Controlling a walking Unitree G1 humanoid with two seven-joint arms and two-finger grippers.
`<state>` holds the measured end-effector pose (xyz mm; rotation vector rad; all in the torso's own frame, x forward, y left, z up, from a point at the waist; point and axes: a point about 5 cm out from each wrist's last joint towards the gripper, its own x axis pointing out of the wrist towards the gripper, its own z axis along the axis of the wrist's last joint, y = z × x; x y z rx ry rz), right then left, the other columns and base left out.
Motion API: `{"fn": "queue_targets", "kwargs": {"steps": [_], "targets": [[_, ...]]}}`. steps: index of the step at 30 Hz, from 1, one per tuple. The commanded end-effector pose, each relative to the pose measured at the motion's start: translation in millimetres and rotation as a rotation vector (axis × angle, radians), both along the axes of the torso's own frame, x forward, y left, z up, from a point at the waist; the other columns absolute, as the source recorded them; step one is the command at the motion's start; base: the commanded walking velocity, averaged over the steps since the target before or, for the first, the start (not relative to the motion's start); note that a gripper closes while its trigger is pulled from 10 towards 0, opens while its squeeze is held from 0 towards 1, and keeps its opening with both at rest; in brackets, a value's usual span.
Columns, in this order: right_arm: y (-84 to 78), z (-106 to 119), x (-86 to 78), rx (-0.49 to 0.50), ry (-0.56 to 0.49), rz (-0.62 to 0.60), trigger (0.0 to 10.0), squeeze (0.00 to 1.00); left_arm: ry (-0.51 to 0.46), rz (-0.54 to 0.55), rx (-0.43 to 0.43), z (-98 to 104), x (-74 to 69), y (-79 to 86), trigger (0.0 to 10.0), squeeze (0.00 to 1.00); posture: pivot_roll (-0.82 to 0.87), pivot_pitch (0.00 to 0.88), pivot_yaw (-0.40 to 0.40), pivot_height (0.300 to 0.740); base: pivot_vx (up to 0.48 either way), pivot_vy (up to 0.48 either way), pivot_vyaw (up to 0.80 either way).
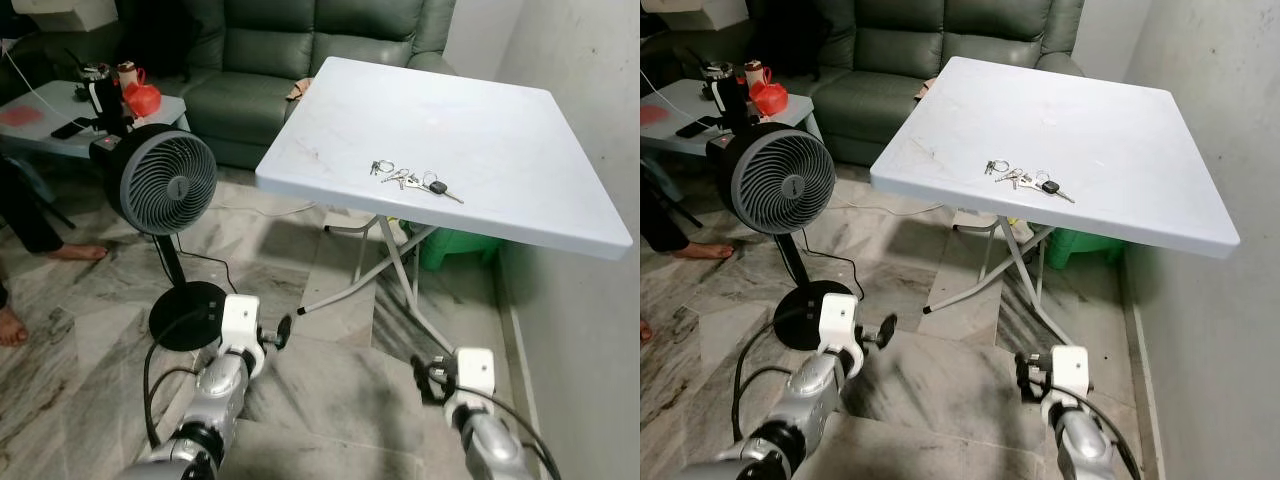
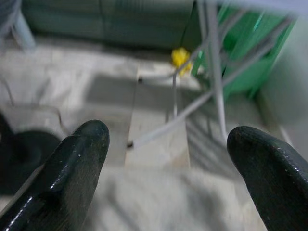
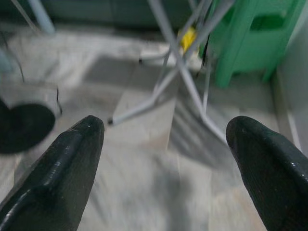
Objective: Hang keys on a hook
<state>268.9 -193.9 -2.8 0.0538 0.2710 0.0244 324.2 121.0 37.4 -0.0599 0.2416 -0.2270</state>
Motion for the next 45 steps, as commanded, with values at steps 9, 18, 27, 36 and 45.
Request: {"fn": "queue_targets", "kwargs": {"steps": [9, 18, 27, 36, 45], "targets": [[-3.3, 53.4, 20.7, -0.017, -0.297, -0.008, 10.0, 0.00, -0.214, -0.033, -0.064, 47.5, 24.7, 7.5, 10.0, 0.00, 0.00, 0.043, -0.012, 0.740, 0.000, 0.000, 0.00], [12.0, 78.6, -0.9, -0.040, -0.430, 0.054, 10.0, 0.00, -0.337, -0.045, -0.066, 60.2, 10.5, 13.9, 10.0, 0.00, -0.02, 0.054, 0.001, 0.740, 0.000, 0.000, 0.00], [19.6, 86.4, -17.0, -0.065, -0.434, 0.096, 10.0, 1.00, -0.349, -0.094, -0.102, 70.3, -1.6, 17.4, 10.0, 0.00, -0.02, 0.070, 0.000, 0.740, 0.000, 0.000, 0.00], [12.0, 104.5, -14.8, -0.053, -0.439, 0.065, 10.0, 0.00, -0.319, -0.092, -0.104, 79.1, 0.2, 16.2, 10.0, 0.00, -0.01, 0.070, 0.001, 0.740, 0.000, 0.000, 0.00], [14.2, 108.4, -13.3, -0.050, -0.428, 0.064, 10.0, 0.00, -0.301, -0.118, -0.067, 79.5, 0.6, 12.9, 10.0, 0.00, -0.01, 0.066, -0.001, 0.740, 0.000, 0.000, 0.00]]}}
